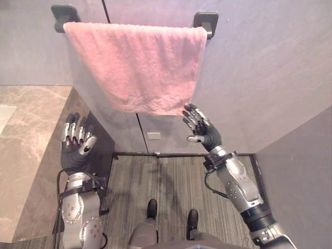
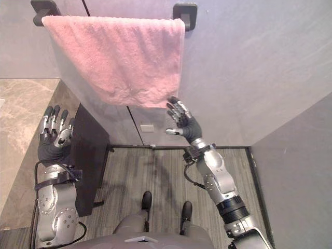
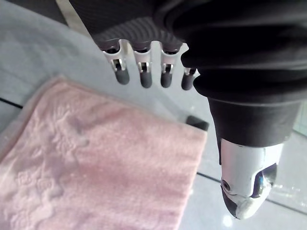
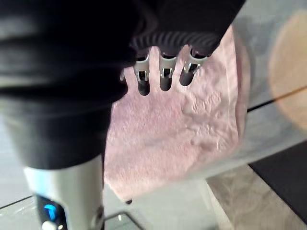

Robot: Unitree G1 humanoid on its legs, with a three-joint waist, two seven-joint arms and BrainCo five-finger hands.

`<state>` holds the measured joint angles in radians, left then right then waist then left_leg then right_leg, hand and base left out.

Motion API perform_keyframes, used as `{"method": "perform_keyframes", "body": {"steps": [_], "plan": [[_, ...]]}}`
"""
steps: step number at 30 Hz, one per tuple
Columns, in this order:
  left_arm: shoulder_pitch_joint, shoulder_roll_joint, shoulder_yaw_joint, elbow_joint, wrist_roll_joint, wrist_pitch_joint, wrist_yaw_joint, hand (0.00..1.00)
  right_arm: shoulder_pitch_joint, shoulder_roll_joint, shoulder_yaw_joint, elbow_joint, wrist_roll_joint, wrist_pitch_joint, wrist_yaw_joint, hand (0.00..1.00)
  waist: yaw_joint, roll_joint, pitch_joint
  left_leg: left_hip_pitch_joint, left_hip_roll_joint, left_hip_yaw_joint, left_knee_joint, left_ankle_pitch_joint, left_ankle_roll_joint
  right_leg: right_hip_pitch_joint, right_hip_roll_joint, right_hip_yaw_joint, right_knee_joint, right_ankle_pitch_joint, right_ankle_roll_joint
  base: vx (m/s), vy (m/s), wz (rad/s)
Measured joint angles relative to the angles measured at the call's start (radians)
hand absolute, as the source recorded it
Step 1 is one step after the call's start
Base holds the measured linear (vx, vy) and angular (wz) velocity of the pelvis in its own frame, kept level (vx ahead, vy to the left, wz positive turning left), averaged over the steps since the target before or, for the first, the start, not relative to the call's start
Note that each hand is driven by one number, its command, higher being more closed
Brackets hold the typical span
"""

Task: Organize washtable

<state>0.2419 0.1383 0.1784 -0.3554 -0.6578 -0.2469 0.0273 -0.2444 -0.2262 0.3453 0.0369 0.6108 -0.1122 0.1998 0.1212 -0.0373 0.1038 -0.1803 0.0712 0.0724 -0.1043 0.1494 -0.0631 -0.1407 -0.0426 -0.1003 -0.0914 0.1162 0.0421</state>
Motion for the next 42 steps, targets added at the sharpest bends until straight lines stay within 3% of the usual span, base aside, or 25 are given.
{"method": "perform_keyframes", "body": {"steps": [7,10,14,20,31,42], "plan": [[-0.154,0.064,-0.084,0.17,-0.193,0.001,-0.016,0.0,-0.24,0.018,0.135,0.145,0.038,0.009,-0.001,0.0,0.012,0.0,0.0,-0.006,0.0,-0.009,0.0,0.003,-0.004,-0.002,0.0,-0.013,0.0,0.0,0.0,0.0,-0.001,0.03],[-0.27,0.102,-0.145,0.259,-0.24,0.0,-0.002,0.0,-0.313,0.035,0.136,0.22,0.038,0.012,-0.038,0.0,0.029,-0.002,0.001,-0.02,0.002,-0.016,0.001,0.01,-0.009,-0.012,0.002,-0.019,0.0,0.009,0.002,0.01,-0.008,0.04],[-0.411,0.14,-0.186,0.39,-0.28,-0.001,0.018,0.0,-0.418,0.06,0.127,0.294,0.038,0.012,-0.106,0.0,0.027,-0.016,0.012,-0.023,0.007,-0.015,0.007,0.015,-0.006,-0.017,0.006,-0.02,0.0,0.016,-0.005,0.01,-0.013,0.0],[-0.596,0.144,-0.183,0.54,-0.319,-0.003,0.06,0.0,-0.53,0.128,0.077,0.368,0.038,0.008,-0.187,0.0,0.025,-0.05,0.051,-0.027,0.012,0.003,0.01,0.015,-0.007,-0.03,0.009,-0.001,0.0,0.023,-0.005,0.0,-0.004,-0.09],[-0.842,0.146,-0.179,0.727,-0.437,-0.028,0.114,0.0,-0.716,0.224,0.039,0.522,0.077,0.003,-0.285,0.0,0.014,-0.069,0.108,-0.044,0.021,0.009,0.01,0.02,-0.011,-0.05,0.018,0.005,0.001,0.033,-0.007,0.0,-0.003,-0.02],[-0.94,0.195,-0.089,0.839,-0.457,-0.042,0.174,0.0,-0.744,0.21,-0.047,0.561,0.078,0.0,-0.321,0.0,-0.017,-0.075,0.133,-0.044,0.023,0.045,0.01,0.02,-0.012,-0.069,0.02,0.041,0.001,0.045,-0.01,-0.02,0.001,-0.1]]}}
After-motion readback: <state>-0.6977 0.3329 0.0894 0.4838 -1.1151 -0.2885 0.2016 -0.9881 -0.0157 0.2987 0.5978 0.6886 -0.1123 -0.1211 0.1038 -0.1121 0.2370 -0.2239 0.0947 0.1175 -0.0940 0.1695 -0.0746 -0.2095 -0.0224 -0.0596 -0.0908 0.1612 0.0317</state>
